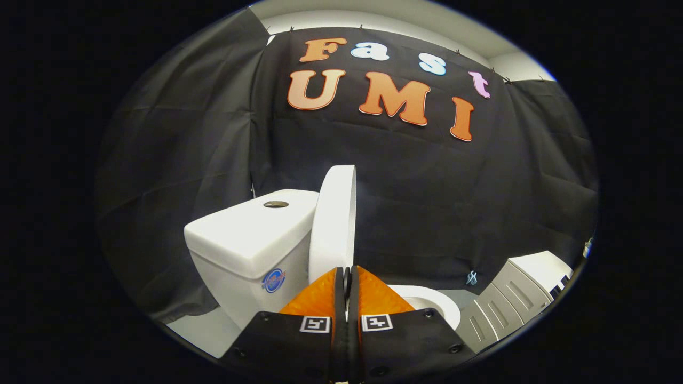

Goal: Open the toilet lid.

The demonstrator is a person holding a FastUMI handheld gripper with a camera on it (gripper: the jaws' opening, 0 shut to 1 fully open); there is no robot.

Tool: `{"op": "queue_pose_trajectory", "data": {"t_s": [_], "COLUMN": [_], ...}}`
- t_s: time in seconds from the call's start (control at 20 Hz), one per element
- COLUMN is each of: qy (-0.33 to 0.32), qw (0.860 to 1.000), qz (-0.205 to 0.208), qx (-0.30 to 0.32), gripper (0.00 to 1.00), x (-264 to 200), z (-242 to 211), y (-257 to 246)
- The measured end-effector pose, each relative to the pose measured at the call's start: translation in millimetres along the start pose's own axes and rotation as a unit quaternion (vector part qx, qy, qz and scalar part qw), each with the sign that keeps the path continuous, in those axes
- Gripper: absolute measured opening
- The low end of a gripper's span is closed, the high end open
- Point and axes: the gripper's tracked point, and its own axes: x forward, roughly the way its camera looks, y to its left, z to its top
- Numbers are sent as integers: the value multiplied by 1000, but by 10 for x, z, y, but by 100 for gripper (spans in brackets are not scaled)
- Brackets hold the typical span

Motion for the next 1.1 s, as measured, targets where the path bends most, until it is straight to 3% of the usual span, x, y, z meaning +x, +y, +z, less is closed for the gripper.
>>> {"op": "queue_pose_trajectory", "data": {"t_s": [0.85,0.95,1.1], "qy": [2,1,-23], "qw": [999,999,998], "qz": [26,38,51], "qx": [-20,-16,-10], "gripper": [8,21,56], "x": [20,1,-92], "z": [34,54,288], "y": [363,359,327]}}
